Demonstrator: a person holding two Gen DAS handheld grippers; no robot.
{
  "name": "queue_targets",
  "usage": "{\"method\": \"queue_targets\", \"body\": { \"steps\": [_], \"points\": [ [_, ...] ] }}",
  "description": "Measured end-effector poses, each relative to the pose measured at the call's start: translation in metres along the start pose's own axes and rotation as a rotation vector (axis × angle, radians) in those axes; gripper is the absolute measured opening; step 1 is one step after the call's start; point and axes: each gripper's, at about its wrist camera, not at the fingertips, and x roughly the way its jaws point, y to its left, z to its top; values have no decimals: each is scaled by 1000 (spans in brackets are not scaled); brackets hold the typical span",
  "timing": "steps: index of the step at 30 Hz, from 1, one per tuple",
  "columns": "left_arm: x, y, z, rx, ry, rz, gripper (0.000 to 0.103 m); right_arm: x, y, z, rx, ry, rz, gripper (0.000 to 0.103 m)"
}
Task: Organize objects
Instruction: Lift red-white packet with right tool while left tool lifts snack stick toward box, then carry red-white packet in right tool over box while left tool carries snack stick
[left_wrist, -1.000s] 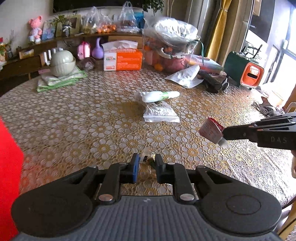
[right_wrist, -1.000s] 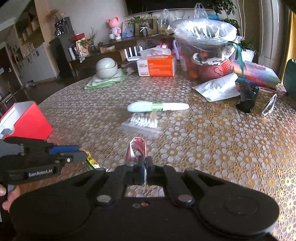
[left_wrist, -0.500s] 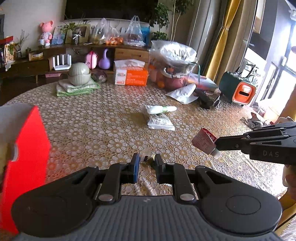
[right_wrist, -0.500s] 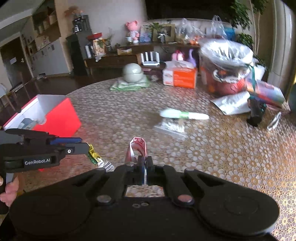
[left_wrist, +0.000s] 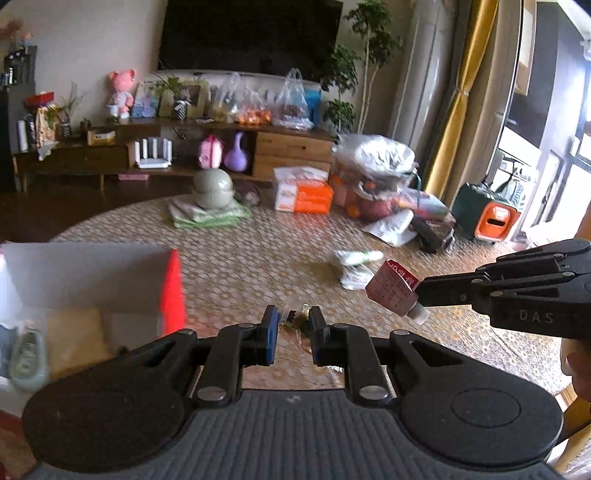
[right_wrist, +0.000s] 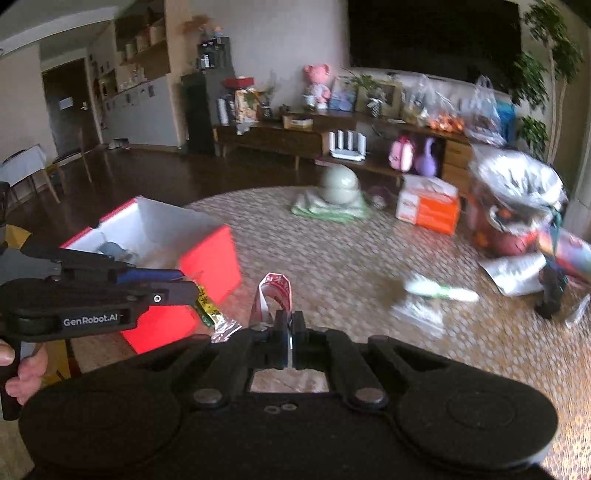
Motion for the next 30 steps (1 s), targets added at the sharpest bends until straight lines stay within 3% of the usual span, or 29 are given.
{"method": "queue_targets", "body": {
  "steps": [18, 30],
  "points": [
    [-65, 113, 4, -63, -64, 172, 17, 48, 108, 51, -132, -15, 118, 1],
    [-45, 186, 8, -107, -32, 282, 17, 115, 143, 66, -157, 58, 107, 1]
  ]
}}
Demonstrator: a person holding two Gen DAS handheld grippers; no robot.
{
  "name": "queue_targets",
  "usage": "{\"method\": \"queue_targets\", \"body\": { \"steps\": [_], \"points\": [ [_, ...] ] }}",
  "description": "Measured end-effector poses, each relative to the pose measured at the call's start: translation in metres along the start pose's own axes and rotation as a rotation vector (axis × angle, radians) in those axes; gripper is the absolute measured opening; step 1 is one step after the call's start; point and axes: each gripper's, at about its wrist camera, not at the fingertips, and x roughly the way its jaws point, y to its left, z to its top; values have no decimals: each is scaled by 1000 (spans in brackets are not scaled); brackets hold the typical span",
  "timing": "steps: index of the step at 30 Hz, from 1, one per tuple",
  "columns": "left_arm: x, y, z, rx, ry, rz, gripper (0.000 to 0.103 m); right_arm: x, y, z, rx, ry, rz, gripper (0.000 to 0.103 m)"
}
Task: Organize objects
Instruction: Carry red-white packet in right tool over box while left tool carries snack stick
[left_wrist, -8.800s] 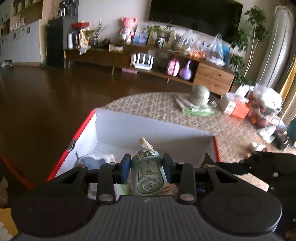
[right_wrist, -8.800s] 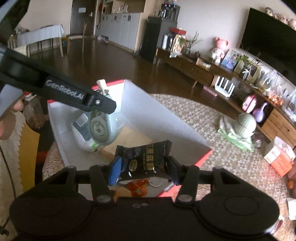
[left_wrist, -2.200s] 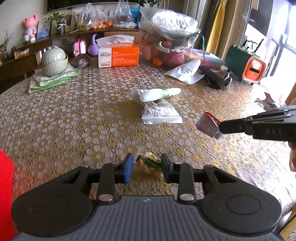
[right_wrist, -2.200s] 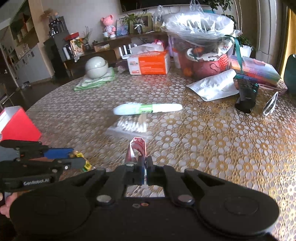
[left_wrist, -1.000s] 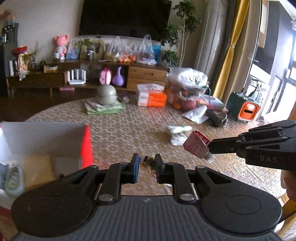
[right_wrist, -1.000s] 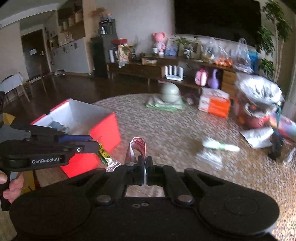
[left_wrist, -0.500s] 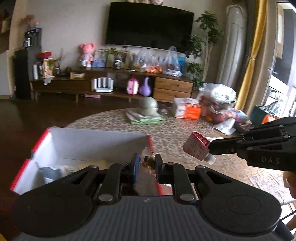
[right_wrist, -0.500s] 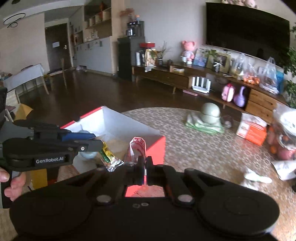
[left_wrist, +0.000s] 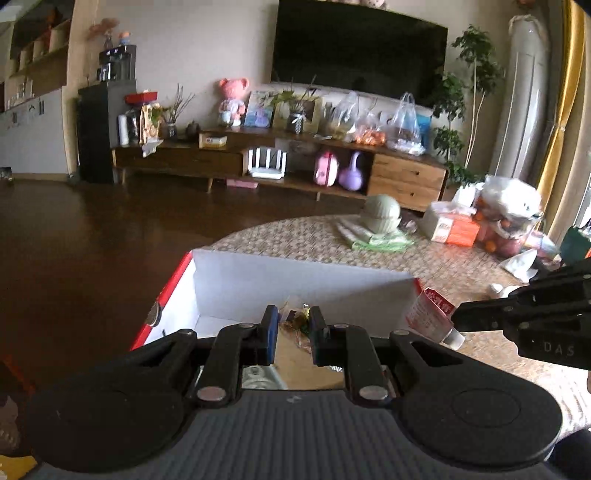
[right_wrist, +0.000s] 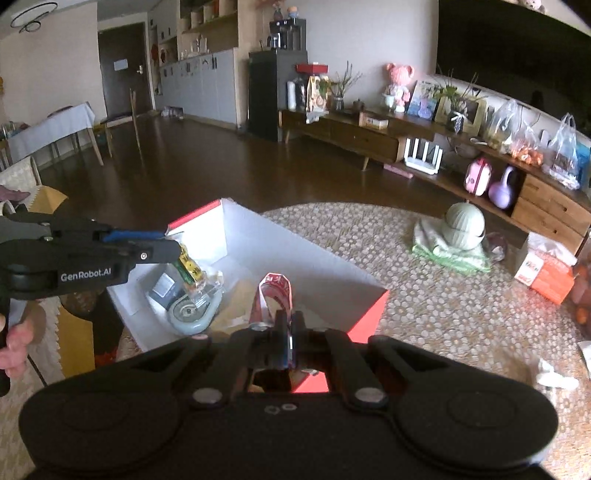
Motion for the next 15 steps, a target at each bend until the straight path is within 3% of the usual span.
{"method": "queue_targets", "body": {
  "steps": [15],
  "points": [
    [77, 5, -12, 20, 136, -18, 17, 85, 13, 0, -67, 133, -81, 1]
  ]
}}
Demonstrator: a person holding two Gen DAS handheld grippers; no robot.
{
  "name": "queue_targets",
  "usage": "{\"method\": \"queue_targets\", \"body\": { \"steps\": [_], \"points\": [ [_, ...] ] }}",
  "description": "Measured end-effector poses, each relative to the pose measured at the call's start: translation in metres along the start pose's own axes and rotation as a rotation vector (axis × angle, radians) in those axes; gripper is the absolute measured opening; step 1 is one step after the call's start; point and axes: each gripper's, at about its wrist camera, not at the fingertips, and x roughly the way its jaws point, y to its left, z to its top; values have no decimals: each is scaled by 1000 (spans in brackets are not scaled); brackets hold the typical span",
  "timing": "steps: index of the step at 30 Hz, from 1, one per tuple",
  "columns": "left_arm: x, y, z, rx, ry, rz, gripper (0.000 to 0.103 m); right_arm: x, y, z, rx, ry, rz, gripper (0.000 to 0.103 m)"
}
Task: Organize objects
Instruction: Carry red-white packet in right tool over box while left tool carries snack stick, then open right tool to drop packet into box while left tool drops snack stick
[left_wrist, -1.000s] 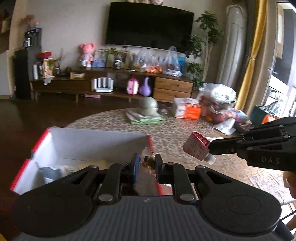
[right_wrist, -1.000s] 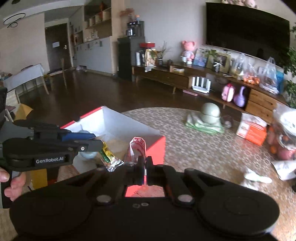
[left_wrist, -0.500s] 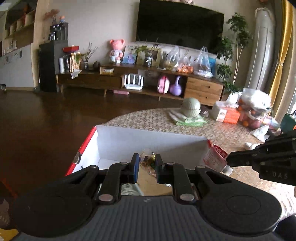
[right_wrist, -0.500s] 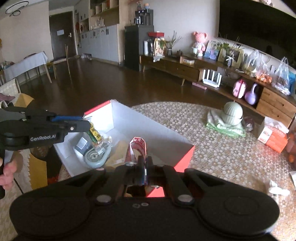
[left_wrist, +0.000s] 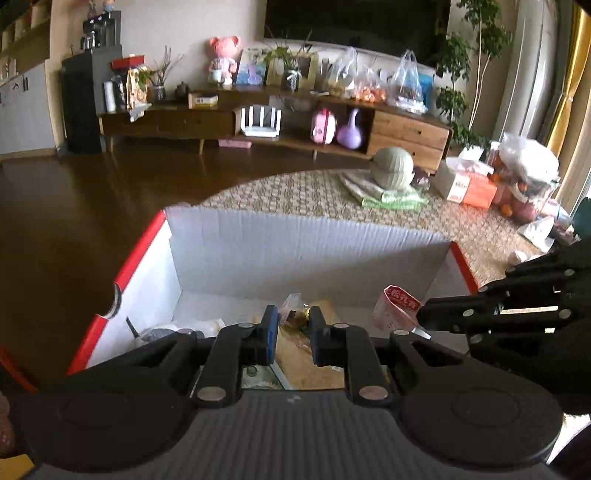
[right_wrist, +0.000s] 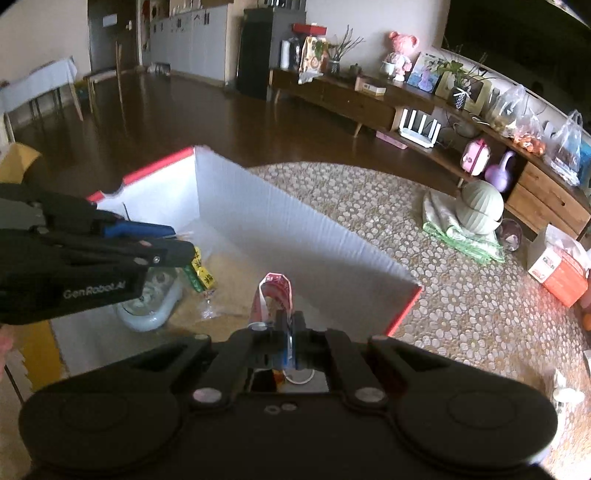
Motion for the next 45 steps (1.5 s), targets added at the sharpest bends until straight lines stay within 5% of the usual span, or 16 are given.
{"method": "queue_targets", "body": {
  "steps": [18, 21, 23, 25, 42, 45],
  "points": [
    [25, 11, 0, -29, 123, 66, 21, 9, 2, -9, -31, 30, 13, 13],
    [22, 11, 0, -33, 121, 69, 32, 1, -1, -10, -9, 27, 45, 20],
    [18, 10, -1, -27, 112, 79, 52, -6, -1, -12, -3, 18, 60, 23],
    [12, 7, -2, -14, 94, 89, 61, -12, 0, -13, -5, 9, 65, 25],
    [-52, -15, -8, 16, 8, 99, 62, -84, -8, -28, 32, -104, 143, 50],
    [-69, -23, -9, 20, -18, 80, 74, -99, -12, -33, 40, -125, 151, 56]
  ]
}}
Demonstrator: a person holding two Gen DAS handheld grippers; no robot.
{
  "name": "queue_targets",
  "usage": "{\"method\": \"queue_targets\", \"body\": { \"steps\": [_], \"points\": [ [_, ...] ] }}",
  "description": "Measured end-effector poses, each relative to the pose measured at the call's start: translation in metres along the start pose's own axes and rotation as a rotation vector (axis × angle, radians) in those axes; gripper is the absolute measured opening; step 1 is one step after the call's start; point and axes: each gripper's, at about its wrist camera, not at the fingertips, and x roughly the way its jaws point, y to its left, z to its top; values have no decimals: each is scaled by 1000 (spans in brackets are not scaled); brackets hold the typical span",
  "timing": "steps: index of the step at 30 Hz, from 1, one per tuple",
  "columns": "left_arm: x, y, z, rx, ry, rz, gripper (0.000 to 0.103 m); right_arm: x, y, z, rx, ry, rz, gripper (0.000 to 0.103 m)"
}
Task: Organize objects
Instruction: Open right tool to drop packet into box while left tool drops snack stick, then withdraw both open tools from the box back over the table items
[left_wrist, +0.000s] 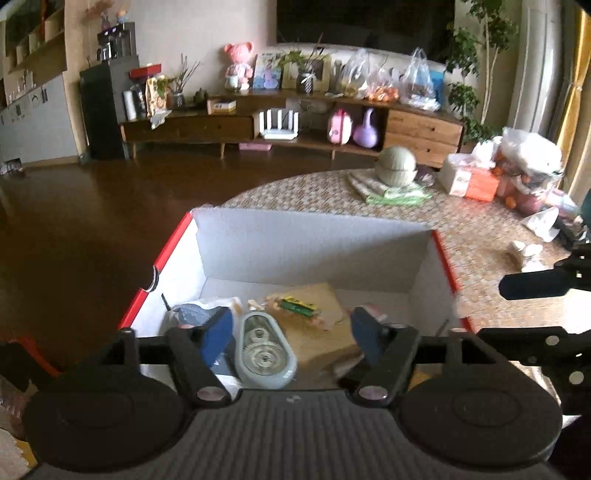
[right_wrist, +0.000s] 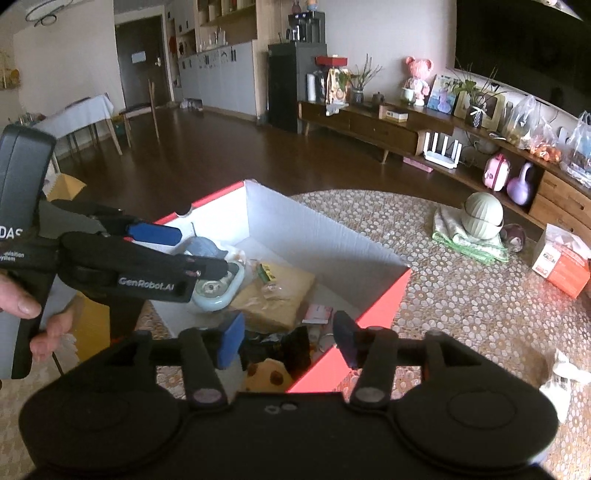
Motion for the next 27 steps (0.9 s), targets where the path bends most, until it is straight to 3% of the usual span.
{"method": "queue_targets", "body": {
  "steps": [6, 14, 17, 24, 27],
  "points": [
    [-29, -23, -2, 18, -36, -39, 78, -32, -2, -9, 18, -44, 16, 73],
    [-53, -59, -5, 7, -60, -96, 84, -66, -13, -26, 33, -100, -12, 103],
    [-57, -73, -8, 8, -59, -117, 87, -77, -26, -37, 58, -104, 4, 103],
    [-56, -107, -14, 20, -43, -142, 89, -93, -57, -62, 92, -94, -52, 103],
    [-54, -125, -14, 38, -47, -148, 101, -103, -72, -71, 118, -101, -77, 103]
  ]
}}
